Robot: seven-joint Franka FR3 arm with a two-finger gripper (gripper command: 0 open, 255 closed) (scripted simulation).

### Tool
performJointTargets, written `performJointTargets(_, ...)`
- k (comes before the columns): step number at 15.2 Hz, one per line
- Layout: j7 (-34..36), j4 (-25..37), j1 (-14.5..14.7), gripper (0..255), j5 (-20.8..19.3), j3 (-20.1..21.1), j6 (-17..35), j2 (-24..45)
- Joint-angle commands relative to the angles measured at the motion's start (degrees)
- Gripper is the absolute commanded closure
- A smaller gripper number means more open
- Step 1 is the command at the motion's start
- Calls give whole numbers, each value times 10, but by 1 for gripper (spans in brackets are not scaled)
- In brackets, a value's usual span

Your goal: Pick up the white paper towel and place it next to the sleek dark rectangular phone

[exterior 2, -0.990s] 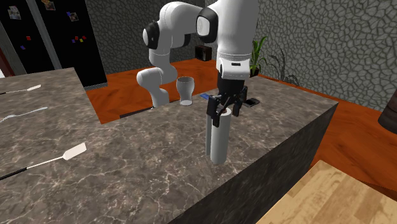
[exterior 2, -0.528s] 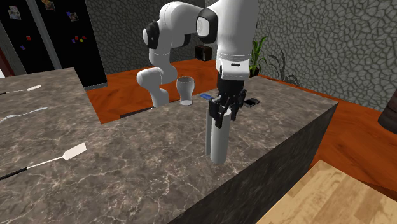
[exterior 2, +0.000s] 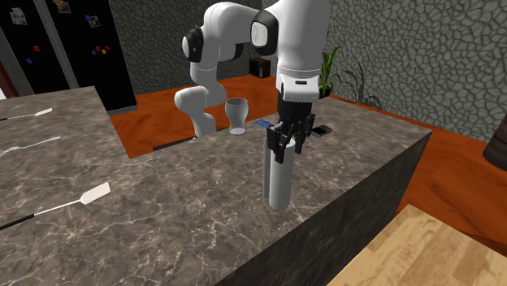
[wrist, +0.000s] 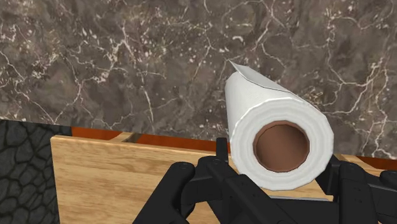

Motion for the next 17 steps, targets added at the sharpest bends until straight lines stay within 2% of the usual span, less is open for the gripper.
performJointTargets(1,0,-1,0,255,0,0,0,0)
performJointTargets(11,-1,149,-4,255,2,0,-105,44)
performJointTargets(14,-2,220,-7,255,4,0,-148,73)
performJointTargets(17,-2,324,-11,255,7,1,-204,120)
